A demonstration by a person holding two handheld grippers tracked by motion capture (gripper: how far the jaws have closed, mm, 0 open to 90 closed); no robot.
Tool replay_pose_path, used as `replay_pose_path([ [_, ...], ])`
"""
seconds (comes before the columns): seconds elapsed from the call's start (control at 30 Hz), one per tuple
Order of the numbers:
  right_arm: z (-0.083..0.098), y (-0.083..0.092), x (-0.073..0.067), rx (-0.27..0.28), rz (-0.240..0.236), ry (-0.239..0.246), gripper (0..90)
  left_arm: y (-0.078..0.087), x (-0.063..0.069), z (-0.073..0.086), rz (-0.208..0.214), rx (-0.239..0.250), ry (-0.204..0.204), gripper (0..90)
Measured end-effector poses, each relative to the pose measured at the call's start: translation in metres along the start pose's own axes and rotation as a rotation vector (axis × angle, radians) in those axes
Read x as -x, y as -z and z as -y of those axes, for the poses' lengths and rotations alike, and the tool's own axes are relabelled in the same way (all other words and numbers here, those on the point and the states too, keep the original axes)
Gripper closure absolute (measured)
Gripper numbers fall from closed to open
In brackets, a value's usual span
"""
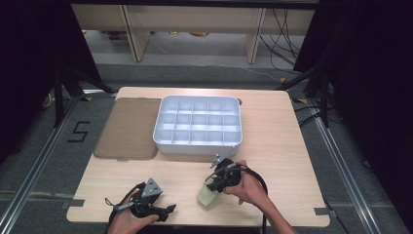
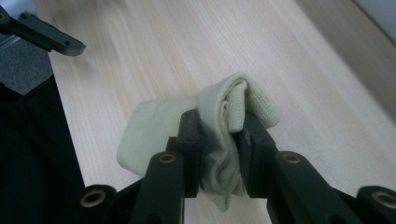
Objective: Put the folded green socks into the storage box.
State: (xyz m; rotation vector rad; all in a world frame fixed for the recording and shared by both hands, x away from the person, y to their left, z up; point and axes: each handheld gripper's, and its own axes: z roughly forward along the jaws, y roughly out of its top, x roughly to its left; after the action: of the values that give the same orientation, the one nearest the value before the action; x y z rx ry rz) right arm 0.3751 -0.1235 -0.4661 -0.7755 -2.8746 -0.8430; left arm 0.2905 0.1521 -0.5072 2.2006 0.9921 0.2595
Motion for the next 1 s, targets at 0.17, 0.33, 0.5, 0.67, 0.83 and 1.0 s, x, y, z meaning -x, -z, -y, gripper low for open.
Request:
replay_pose_path([
  [0.17,-0.010,0.011,-0.003,-0.024,0.013,-0.006,73.5,0.002,-0.003,-0.001,-0.018,-0.002,-0.004,26.1],
  [0.33,-0.021,0.022,-0.001,-0.028,0.038,0.012,73.5,0.002,-0.007,0.000,-0.017,-0.001,0.004,25.2],
  [0.5,-0.026,0.031,0.004,-0.031,0.041,0.003,73.5,0.001,-0.010,0.001,-0.019,0.001,0.007,23.3],
  [0.67,-0.029,0.042,0.011,-0.015,0.041,-0.015,73.5,0.002,-0.013,0.001,-0.015,0.001,0.001,20.9],
  [0.83,-0.034,0.063,0.019,0.002,0.070,-0.022,73.5,0.002,-0.013,0.001,-0.018,0.002,0.012,19.5],
  [1.0,-0.042,0.087,0.031,0.029,0.099,-0.050,73.5,0.002,-0.012,0.001,-0.018,-0.009,0.008,19.1],
])
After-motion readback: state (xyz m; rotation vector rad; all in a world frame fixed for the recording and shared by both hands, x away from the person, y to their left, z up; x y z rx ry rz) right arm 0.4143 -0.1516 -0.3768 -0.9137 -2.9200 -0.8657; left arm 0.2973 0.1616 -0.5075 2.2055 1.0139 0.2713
